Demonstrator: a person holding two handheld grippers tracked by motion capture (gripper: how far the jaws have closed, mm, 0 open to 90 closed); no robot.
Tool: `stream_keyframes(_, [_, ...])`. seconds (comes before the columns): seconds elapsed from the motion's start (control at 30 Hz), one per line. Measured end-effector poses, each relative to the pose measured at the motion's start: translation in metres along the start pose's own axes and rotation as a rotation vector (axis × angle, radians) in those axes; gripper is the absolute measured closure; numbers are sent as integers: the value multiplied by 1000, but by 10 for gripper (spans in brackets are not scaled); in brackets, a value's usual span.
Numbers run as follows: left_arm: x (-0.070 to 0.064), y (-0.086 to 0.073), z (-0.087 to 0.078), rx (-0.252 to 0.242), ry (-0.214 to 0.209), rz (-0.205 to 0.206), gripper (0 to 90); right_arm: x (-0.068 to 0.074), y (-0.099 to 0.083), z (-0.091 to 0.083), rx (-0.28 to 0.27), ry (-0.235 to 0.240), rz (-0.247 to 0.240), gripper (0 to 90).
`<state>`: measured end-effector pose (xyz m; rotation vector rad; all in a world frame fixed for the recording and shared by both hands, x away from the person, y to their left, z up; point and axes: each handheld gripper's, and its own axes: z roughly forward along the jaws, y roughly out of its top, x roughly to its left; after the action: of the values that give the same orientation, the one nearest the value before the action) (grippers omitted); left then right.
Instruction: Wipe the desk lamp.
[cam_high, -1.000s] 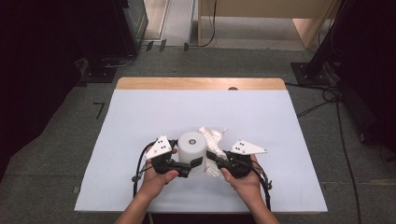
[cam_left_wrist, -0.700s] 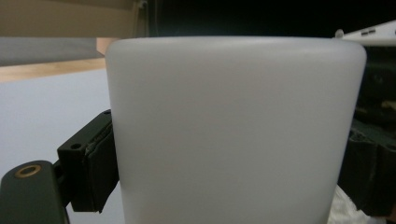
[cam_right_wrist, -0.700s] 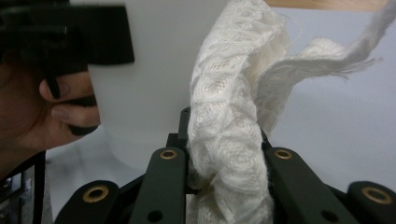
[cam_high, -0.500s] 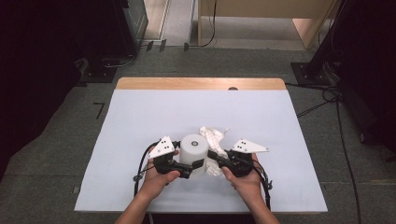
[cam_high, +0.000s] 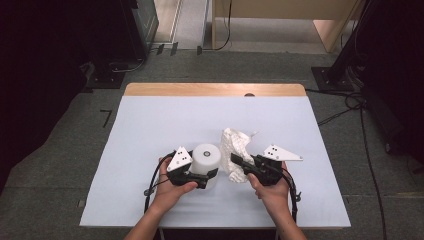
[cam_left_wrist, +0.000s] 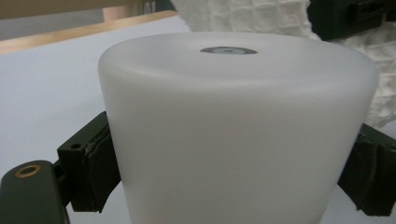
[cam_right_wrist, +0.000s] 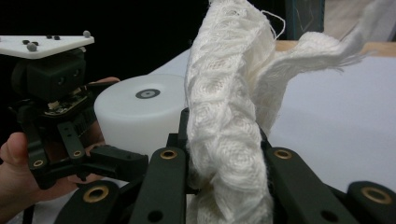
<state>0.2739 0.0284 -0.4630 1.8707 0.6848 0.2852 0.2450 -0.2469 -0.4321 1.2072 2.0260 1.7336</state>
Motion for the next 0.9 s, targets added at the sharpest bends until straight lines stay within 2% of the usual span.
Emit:
stream_keyframes(0.1, [4,-3,-1,-14,11,-6,83,-4,-3,2,20,-21,7,762])
stream_keyframes(0.17, [6,-6,-3,-32,43,5,81,-5,-5,3,32,-36,0,762])
stream_keyframes(0.23, [6,-8,-6,-29,92,7,11,-6,-6,4,36,-45,-6,762])
stream_keyframes(0.27, [5,-10,-6,-31,103,1,0,-7,-6,4,35,-48,-8,762])
stream_keyframes(0.37, [-4,-13,-8,-39,191,-8,0,-8,-7,4,37,-51,-7,762])
stream_keyframes(0.5, [-26,-17,-3,-34,334,-18,0,-8,-6,5,37,-58,-14,761])
stream_keyframes(0.53, [-30,-18,-1,-32,364,-32,0,-8,-6,5,36,-56,-16,761])
stream_keyframes(0.6, [-35,-18,0,-24,398,-32,7,-7,-6,6,41,-54,-22,761])
stream_keyframes(0.67, [-36,-18,-1,-31,383,-36,76,-6,-6,7,43,-55,-31,761])
stream_keyframes(0.77, [-34,-18,-1,-32,369,-26,84,-5,-5,6,40,-50,-32,761])
stream_keyframes(0.9, [-15,-13,-8,-32,204,-13,85,-5,-1,2,25,-39,-31,761])
